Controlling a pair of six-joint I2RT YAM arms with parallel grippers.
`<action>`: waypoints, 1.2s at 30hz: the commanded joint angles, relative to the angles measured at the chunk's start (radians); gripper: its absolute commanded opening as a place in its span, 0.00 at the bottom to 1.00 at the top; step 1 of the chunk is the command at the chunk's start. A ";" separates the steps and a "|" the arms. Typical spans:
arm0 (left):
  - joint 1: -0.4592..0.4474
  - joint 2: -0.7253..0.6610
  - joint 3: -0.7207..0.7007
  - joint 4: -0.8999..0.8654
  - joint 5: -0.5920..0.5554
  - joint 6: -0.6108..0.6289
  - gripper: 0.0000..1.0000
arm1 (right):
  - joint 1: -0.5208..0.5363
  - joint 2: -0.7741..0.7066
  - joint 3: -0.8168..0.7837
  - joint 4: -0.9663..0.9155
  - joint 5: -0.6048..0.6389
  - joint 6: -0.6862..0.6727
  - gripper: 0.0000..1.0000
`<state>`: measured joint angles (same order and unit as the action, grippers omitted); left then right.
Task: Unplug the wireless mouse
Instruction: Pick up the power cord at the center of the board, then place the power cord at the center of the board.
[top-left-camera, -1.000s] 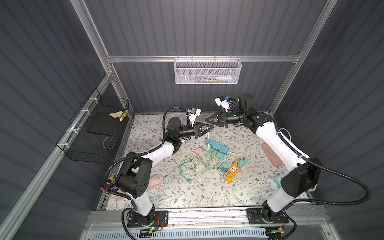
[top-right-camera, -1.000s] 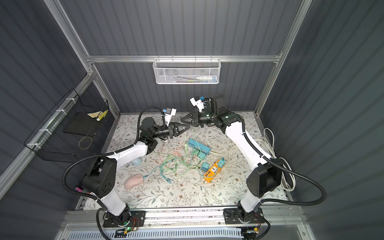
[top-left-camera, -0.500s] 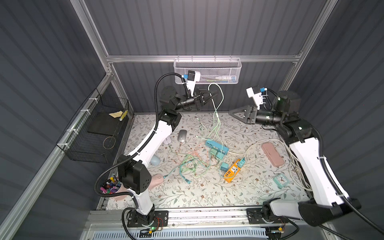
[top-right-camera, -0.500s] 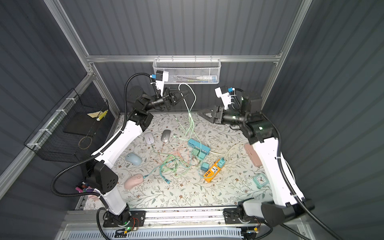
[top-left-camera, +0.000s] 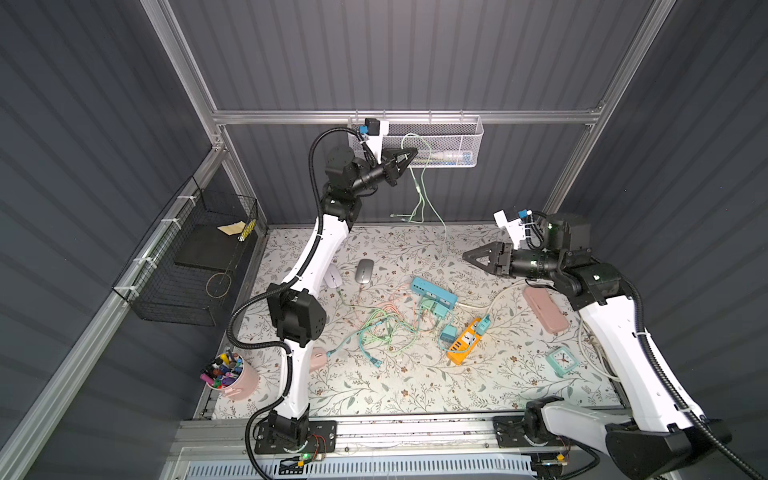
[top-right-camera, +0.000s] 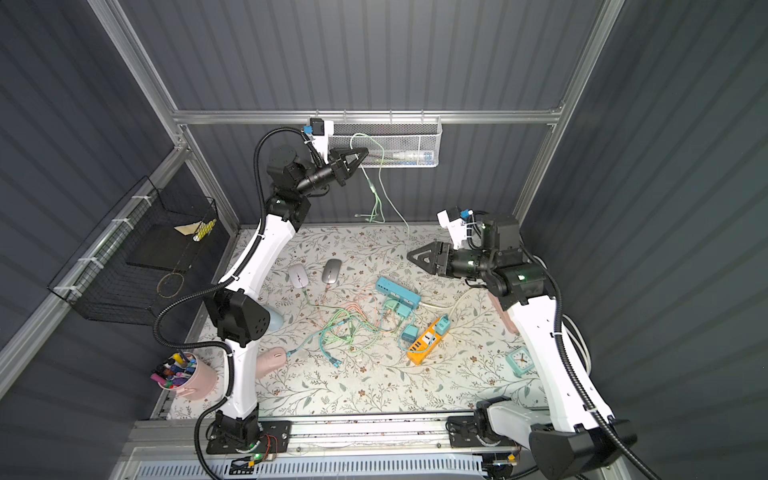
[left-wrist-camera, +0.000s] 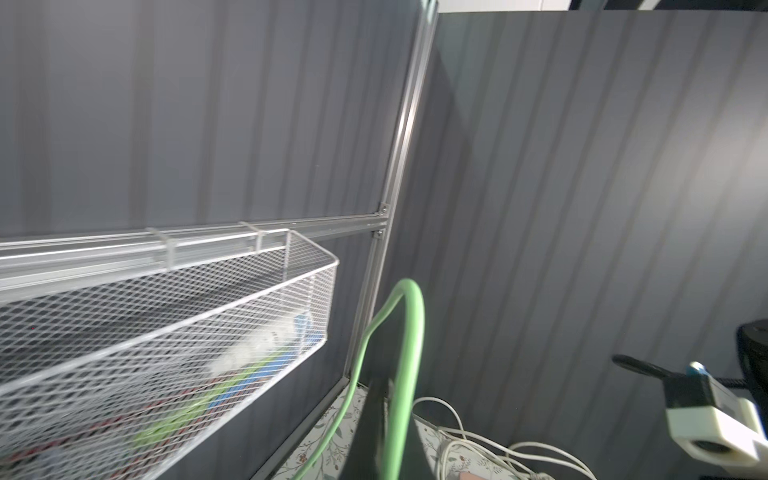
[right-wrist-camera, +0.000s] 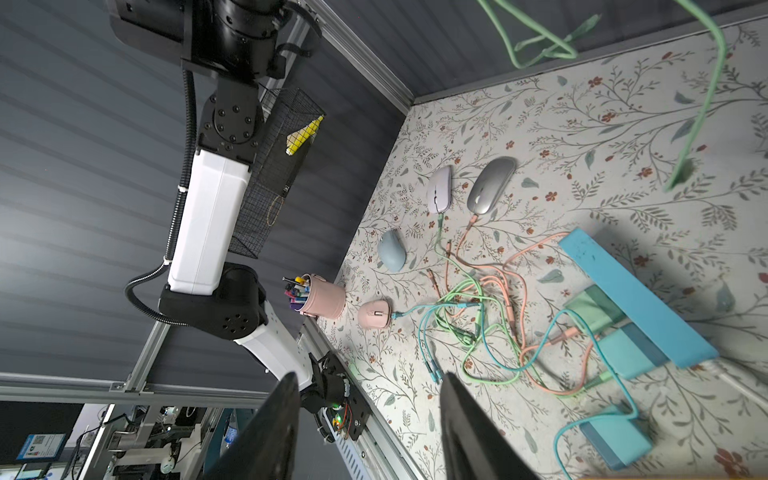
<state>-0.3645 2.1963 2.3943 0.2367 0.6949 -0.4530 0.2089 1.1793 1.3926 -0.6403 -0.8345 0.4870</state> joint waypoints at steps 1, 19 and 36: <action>0.006 0.045 0.046 0.104 -0.012 -0.074 0.00 | -0.008 -0.026 -0.010 -0.012 0.006 -0.030 0.55; -0.085 0.396 0.116 0.258 0.035 -0.275 0.00 | -0.041 -0.053 -0.092 -0.045 0.029 -0.067 0.55; -0.085 0.257 -0.235 0.331 0.054 -0.263 0.75 | -0.057 -0.079 -0.154 -0.012 0.023 -0.058 0.55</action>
<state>-0.4564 2.5649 2.2551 0.5201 0.7212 -0.7437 0.1577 1.1034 1.2503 -0.6662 -0.8062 0.4408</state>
